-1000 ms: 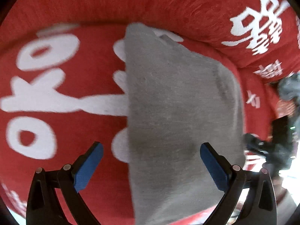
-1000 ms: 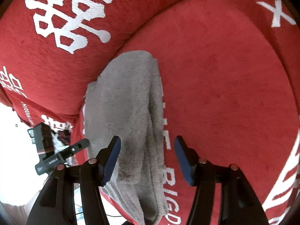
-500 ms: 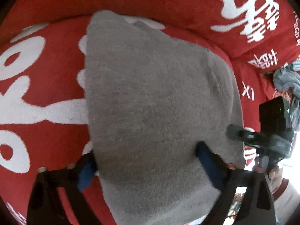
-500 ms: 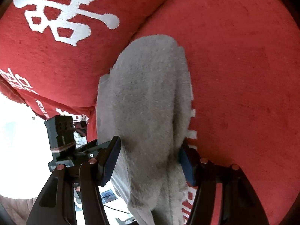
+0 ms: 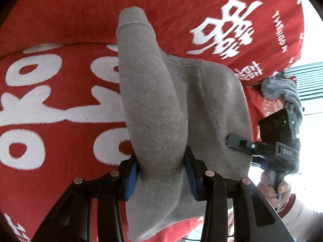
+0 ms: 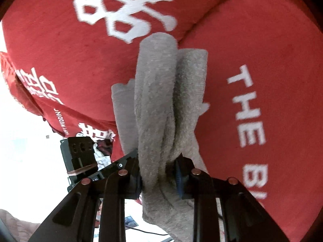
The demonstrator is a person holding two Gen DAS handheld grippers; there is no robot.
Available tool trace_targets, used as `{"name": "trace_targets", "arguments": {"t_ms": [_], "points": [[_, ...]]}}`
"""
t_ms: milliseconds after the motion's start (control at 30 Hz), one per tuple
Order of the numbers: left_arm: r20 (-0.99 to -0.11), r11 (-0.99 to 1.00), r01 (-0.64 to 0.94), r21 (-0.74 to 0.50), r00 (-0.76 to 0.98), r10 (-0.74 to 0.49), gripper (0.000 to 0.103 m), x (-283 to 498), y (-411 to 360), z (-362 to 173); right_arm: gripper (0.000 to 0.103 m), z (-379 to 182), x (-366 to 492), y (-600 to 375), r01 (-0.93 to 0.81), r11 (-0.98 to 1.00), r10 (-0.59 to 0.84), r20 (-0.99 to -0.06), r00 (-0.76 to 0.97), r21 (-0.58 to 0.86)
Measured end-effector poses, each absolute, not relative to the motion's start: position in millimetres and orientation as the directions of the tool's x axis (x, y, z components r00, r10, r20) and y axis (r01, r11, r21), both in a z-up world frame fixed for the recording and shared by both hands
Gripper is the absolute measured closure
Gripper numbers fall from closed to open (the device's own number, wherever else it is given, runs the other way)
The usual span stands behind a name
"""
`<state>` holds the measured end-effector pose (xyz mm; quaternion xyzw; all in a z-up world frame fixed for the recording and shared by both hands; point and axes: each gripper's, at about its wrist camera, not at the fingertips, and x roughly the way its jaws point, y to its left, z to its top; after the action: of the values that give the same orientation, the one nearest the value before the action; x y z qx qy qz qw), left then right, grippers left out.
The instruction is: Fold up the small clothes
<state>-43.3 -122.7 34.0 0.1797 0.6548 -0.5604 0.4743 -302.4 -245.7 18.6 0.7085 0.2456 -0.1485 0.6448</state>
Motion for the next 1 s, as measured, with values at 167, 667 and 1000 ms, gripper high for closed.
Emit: {"name": "trace_targets", "arguments": {"t_ms": [167,667,1000], "points": [[-0.809,0.290,0.763,-0.578,-0.488,-0.329,0.060,-27,-87,60,0.075,37,-292,-221,0.519,-0.064,0.156,-0.506,0.849,0.852],[-0.900,0.418,0.802,-0.426,-0.331,-0.283,0.060,65,39,52,0.075,18,-181,-128,0.552,-0.032,0.289,-0.521,0.803,0.833],[-0.972,0.565,0.794,-0.223,-0.140,-0.187,0.059,105,79,36,0.070,48,-183,-142,0.869,0.264,0.128,-0.908,0.400,0.420]]}}
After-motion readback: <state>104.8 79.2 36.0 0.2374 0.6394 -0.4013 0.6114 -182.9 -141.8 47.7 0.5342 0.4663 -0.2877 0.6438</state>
